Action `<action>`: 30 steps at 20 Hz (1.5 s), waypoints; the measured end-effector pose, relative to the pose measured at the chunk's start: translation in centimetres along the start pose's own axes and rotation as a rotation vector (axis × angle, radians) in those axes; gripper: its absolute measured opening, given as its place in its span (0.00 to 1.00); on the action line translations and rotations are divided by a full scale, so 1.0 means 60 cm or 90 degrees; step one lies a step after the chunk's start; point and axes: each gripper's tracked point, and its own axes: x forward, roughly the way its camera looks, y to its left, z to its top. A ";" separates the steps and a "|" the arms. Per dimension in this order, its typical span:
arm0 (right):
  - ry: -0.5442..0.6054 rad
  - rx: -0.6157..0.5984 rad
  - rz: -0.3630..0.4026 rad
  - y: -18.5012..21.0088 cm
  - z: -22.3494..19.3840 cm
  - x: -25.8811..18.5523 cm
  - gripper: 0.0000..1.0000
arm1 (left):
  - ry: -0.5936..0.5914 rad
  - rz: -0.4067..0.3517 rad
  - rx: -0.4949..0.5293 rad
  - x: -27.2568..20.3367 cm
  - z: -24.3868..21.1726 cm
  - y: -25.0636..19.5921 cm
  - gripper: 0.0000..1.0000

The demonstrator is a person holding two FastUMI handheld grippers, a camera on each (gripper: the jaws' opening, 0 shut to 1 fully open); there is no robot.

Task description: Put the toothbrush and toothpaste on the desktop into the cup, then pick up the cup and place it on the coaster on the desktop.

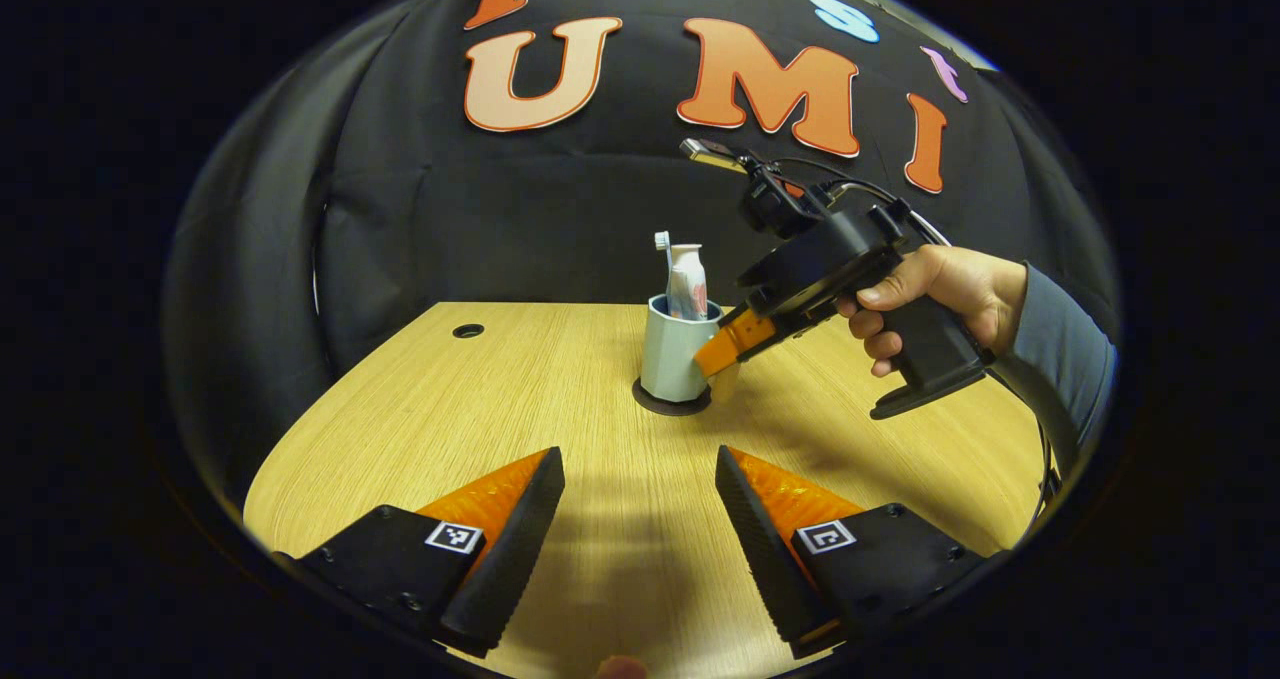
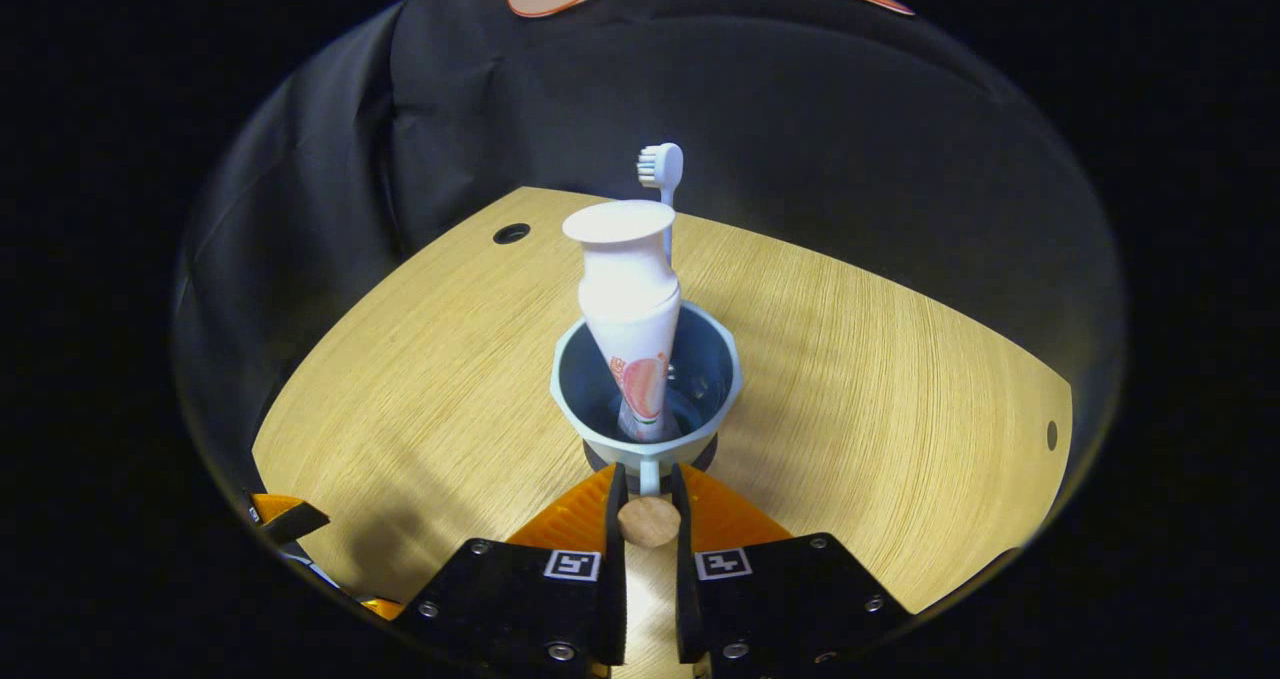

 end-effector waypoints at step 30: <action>-0.201 -0.006 -0.038 -0.043 0.014 -0.166 0.94 | -0.053 0.019 0.008 -0.028 0.039 -0.030 0.98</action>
